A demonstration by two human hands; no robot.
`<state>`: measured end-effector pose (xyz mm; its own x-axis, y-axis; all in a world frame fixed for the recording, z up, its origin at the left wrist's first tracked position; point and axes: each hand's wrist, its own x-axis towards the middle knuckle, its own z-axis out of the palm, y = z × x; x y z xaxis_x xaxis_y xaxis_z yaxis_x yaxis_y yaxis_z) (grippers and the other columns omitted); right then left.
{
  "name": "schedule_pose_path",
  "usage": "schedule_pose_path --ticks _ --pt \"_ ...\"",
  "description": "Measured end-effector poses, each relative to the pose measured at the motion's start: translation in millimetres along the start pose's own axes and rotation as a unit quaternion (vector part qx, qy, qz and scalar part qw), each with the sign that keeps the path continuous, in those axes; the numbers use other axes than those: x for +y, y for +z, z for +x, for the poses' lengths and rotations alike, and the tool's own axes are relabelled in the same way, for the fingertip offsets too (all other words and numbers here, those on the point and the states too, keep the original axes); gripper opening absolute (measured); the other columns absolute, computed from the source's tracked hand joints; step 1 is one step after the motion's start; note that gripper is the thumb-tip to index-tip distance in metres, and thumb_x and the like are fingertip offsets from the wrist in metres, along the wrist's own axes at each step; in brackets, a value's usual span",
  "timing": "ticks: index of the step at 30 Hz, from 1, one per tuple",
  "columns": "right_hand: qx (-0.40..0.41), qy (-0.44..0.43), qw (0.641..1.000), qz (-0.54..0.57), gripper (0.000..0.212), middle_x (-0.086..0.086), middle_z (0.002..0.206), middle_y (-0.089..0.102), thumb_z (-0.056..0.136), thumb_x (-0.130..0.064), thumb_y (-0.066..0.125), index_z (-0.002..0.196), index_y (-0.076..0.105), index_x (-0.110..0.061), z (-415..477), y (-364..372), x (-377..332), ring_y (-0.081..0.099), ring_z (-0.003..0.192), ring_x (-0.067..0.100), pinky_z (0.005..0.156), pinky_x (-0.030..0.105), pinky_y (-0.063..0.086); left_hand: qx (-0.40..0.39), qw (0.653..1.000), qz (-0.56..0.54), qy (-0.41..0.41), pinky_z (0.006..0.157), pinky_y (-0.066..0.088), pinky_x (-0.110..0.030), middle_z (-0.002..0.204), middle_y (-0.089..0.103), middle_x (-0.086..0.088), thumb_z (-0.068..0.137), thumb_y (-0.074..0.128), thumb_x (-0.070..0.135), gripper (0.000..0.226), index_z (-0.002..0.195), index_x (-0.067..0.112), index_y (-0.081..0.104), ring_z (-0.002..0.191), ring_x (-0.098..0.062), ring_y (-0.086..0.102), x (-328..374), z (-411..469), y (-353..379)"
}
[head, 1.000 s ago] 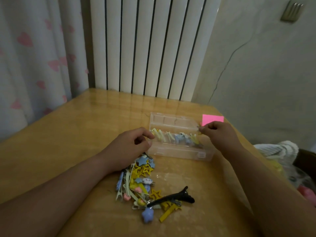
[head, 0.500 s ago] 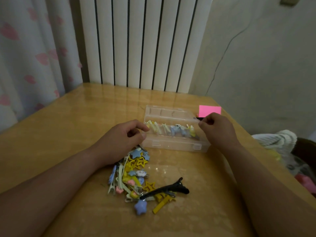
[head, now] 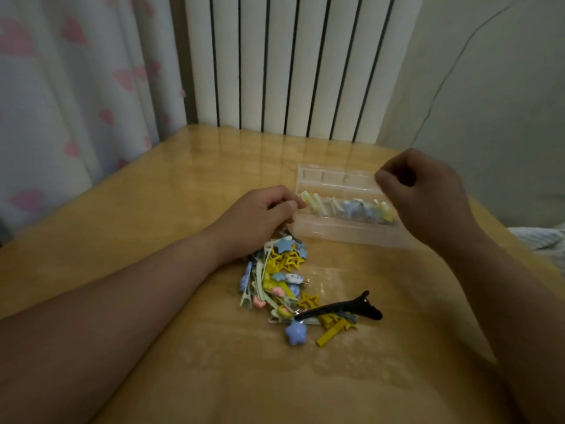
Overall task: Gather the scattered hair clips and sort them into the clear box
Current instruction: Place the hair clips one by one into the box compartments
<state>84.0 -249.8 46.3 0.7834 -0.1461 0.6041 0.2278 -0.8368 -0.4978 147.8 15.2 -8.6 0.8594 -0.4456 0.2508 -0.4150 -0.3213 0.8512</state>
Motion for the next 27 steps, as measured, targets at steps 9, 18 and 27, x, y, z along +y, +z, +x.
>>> schedule_pose_path --ticks 9,18,27 --pt "-0.243 -0.234 0.935 -0.112 0.035 -0.019 0.115 0.063 0.099 -0.046 0.057 0.133 0.064 -0.041 -36.8 43.8 -63.8 0.061 0.088 0.004 0.072 0.03 0.053 0.069 0.99 -0.12 -0.032 0.077 0.05 -0.029 0.102 0.074 -0.014 0.11 0.054 0.028 0.022 0.121 0.014 0.067 0.083 -0.015 0.067 -1.4 5.1 -8.5" --pt "-0.213 -0.264 0.937 -0.089 0.022 -0.009 0.105 0.065 0.102 -0.036 0.058 0.113 0.077 -0.03 -38.3 54.1 -59.3 0.064 0.089 0.012 0.071 0.032 0.054 0.052 0.995 -0.085 -0.017 0.075 0.052 -0.026 0.097 0.074 -0.005 0.108 0.059 0.029 0.017 0.12 0.026 0.069 0.085 -0.012 0.069 -1.1 5.2 -6.5" --pt "0.014 0.036 0.996 -0.078 0.009 -0.011 0.088 0.072 0.098 -0.031 0.072 0.098 0.078 -0.025 11.5 0.4 43.7 0.068 0.084 0.012 0.076 0.035 0.056 -0.016 1.0 0.01 0.004 0.074 0.053 -0.022 0.106 0.075 0.003 0.108 0.059 0.034 0.019 0.119 0.041 0.074 0.09 -0.013 0.069 -1.8 -0.7 -0.2"
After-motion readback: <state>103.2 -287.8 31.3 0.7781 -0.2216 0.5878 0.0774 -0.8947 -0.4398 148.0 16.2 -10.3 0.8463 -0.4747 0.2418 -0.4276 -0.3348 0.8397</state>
